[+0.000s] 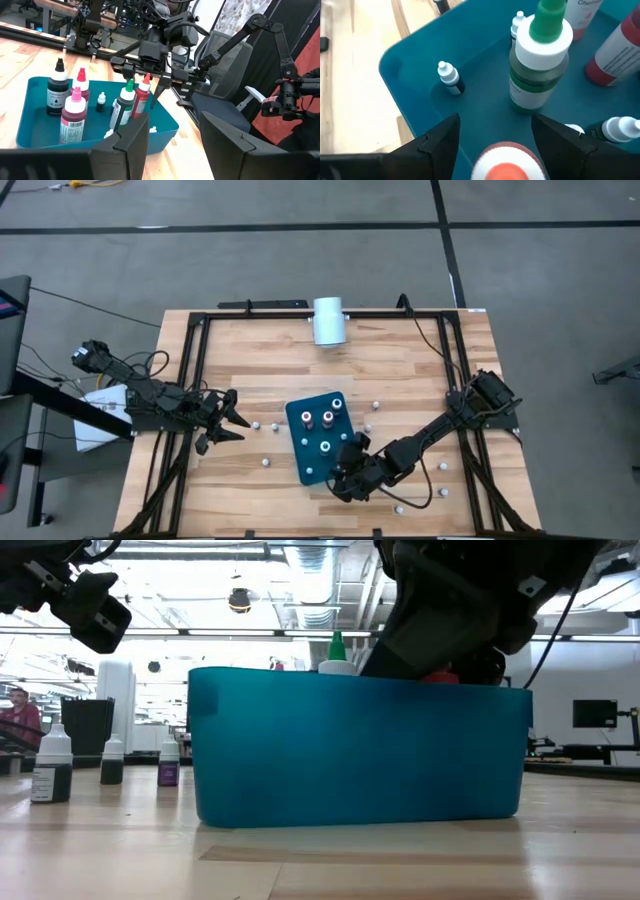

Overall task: Pick & Place food coloring
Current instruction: Put the small orange food coloring bottle into the blue bin

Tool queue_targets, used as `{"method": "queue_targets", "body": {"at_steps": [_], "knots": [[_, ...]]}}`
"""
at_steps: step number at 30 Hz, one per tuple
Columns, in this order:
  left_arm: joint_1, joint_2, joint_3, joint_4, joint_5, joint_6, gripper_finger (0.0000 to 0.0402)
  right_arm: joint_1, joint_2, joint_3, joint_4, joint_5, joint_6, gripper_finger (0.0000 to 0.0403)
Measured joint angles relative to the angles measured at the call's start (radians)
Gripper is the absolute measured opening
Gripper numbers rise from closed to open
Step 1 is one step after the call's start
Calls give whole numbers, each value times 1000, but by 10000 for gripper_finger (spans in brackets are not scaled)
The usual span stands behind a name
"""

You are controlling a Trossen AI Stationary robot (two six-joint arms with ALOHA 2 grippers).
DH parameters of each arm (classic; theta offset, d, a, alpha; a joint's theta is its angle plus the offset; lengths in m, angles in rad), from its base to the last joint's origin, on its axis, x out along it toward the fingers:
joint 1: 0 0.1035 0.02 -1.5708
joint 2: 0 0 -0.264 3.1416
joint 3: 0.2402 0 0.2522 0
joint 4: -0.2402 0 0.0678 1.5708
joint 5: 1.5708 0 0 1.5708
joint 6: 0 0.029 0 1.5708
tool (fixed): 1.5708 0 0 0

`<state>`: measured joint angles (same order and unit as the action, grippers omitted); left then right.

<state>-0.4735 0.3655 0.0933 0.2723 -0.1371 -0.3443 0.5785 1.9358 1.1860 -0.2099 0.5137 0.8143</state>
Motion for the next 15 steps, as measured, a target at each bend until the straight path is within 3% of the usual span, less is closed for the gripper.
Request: {"method": "queue_targets", "body": {"at_steps": [15], "knots": [[0, 0, 0, -3, 0, 0, 165, 3, -19, 4, 2, 9, 0, 235]]}}
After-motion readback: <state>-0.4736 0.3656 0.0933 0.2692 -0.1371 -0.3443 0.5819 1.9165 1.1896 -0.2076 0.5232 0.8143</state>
